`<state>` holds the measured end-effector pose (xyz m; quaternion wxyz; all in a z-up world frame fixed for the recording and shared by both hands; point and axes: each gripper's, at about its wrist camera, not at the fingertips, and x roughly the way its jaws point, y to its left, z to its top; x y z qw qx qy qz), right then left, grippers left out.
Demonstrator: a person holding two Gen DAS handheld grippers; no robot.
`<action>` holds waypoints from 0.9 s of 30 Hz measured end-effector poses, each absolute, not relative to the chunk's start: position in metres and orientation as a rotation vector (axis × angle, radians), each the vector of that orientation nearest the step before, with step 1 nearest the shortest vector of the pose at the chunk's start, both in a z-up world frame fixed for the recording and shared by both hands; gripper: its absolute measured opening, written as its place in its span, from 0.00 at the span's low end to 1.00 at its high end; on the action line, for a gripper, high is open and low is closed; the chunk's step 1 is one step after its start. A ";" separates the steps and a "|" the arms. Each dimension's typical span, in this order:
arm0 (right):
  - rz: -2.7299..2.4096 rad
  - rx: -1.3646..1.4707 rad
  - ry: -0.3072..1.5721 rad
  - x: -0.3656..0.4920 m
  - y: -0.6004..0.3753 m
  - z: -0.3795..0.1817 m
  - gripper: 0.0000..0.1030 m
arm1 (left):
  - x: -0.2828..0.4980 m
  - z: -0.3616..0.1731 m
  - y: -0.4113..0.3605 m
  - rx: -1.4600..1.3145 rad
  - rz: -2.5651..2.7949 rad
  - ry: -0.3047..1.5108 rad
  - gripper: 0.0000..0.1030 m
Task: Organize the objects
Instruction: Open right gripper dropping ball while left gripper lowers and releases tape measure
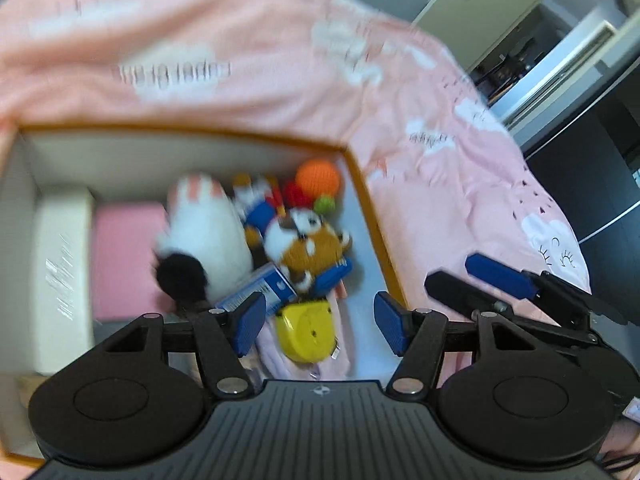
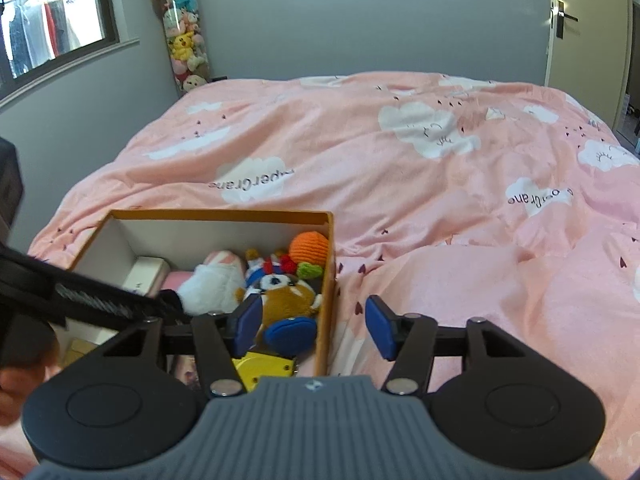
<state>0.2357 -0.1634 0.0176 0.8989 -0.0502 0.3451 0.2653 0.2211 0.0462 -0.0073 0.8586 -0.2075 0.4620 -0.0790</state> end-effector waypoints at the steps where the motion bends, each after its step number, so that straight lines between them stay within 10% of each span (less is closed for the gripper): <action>1: 0.556 -0.099 0.711 0.231 -0.164 0.021 0.63 | 0.215 0.001 0.047 -0.412 -0.148 0.941 0.69; 18: 0.649 -0.031 0.529 0.148 -0.136 0.075 0.93 | 0.111 0.069 0.052 -0.010 0.277 0.512 0.91; 27: 0.595 -0.087 0.527 0.129 -0.119 0.051 0.99 | 0.098 0.028 0.053 -0.054 0.318 0.624 0.91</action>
